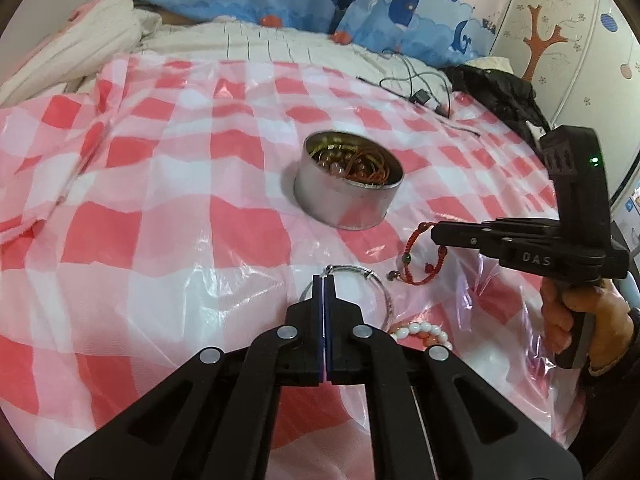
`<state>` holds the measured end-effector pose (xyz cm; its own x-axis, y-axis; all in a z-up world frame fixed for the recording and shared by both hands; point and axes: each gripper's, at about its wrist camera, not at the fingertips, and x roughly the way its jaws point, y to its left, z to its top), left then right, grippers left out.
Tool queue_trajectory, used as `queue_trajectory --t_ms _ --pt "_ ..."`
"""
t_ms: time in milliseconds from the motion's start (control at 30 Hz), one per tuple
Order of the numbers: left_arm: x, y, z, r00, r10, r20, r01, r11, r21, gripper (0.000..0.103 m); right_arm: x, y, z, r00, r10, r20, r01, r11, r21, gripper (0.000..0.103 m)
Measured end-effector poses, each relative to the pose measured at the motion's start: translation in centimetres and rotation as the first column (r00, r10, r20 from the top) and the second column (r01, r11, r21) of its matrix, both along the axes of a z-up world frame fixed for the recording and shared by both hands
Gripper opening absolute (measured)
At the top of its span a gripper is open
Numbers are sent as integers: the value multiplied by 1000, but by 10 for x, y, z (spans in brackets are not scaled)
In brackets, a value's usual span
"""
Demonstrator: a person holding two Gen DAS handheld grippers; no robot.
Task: Organize jewelry
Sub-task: 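Lift and carry the bangle with the left tool while the right tool carries the red bracelet toward the tin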
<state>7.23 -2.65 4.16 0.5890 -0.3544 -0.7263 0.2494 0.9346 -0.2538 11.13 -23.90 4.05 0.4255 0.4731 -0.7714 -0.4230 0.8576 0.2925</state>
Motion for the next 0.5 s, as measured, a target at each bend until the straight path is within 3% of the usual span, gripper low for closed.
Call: queue_trajectory --t_ms 100,167,233,333,367,433,500 --pt "6 -5 -7 1000 10 -8 -10 999 53 10 0 2 -4 1000 4 -4 -4 1000 -28 5" --pt "9 -8 -14 1000 8 -25 -6 997 78 26 0 3 -7 1000 2 -5 -3 999 -46 5" --pt "11 -10 -19 999 -1 -38 4 996 85 29 1 4 -9 1000 4 -8 -5 998 -59 5" --pt "10 -16 -20 999 -10 -34 15 992 126 28 1 5 -13 1000 3 -14 -4 997 -79 5" --pt "9 -17 -20 1000 -15 -27 18 990 143 17 1 6 -16 1000 3 -14 -5 996 -94 5" --pt "7 -21 -18 999 -26 -18 29 984 174 6 1 10 -21 1000 11 -5 -12 991 -130 5" --pt "4 -21 -12 999 -38 1 38 987 158 4 1 10 -21 1000 13 -2 -13 992 -129 5"
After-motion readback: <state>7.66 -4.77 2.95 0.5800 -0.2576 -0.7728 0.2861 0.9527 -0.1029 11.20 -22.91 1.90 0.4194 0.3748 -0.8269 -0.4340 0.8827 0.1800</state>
